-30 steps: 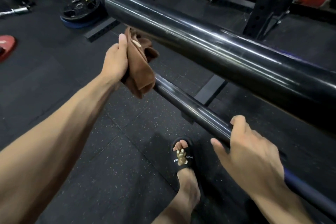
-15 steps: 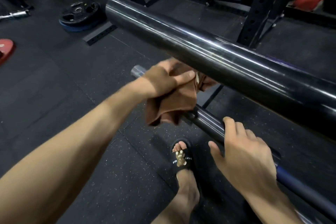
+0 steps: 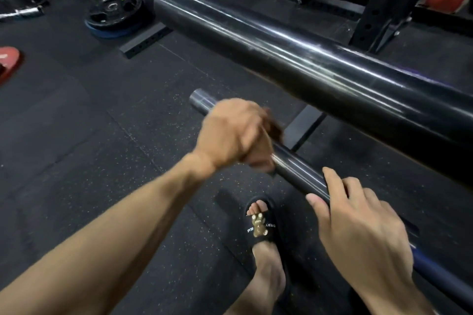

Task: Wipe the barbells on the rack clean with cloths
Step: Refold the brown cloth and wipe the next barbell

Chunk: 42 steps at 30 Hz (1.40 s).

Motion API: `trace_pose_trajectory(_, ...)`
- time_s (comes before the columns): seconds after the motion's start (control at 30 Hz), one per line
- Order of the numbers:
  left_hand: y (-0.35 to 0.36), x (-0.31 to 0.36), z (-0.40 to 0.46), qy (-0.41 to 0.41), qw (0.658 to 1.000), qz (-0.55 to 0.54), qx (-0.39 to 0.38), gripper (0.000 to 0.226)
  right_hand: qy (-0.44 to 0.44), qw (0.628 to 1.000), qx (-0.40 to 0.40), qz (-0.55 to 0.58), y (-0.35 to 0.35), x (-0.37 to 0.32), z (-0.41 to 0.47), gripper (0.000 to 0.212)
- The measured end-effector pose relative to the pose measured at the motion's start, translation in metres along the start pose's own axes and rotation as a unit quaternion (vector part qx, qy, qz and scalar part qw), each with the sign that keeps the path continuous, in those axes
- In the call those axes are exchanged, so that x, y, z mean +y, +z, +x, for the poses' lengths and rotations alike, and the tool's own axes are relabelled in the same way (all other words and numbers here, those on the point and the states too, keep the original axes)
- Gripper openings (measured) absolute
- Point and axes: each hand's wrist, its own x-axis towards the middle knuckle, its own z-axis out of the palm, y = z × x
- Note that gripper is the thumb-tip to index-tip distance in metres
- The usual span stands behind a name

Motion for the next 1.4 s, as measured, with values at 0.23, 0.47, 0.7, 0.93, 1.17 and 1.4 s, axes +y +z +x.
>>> trace_pose_trajectory(0.23,-0.007,-0.03,0.022,-0.181,0.98,0.077,-0.003,0.035,0.004,1.0,0.004,-0.015,0.005,-0.003,0.001,0.06)
trace_pose_trajectory(0.47,-0.003,-0.011,0.006,-0.032,0.997,0.054,-0.037,0.031,0.068,0.997,0.014,0.029,0.007,-0.012,-0.002,0.058)
trace_pose_trajectory(0.7,0.009,0.006,0.008,-0.115,0.993,0.008,0.021,0.031,0.102,0.99,0.038,0.087,0.008,-0.02,-0.002,0.056)
trace_pose_trajectory(0.93,-0.003,-0.043,0.018,-0.103,0.994,0.007,0.041,0.029,0.098,0.984,0.057,0.134,-0.001,-0.012,-0.001,0.055)
trace_pose_trajectory(1.17,0.011,0.013,-0.001,-0.045,0.999,0.0,0.026,0.031,0.068,0.989,0.041,0.123,-0.004,-0.012,0.0,0.051)
trace_pose_trajectory(1.4,0.001,-0.032,0.01,-0.057,0.998,0.0,0.03,0.025,0.041,0.998,0.011,0.055,0.0,-0.002,0.014,0.069)
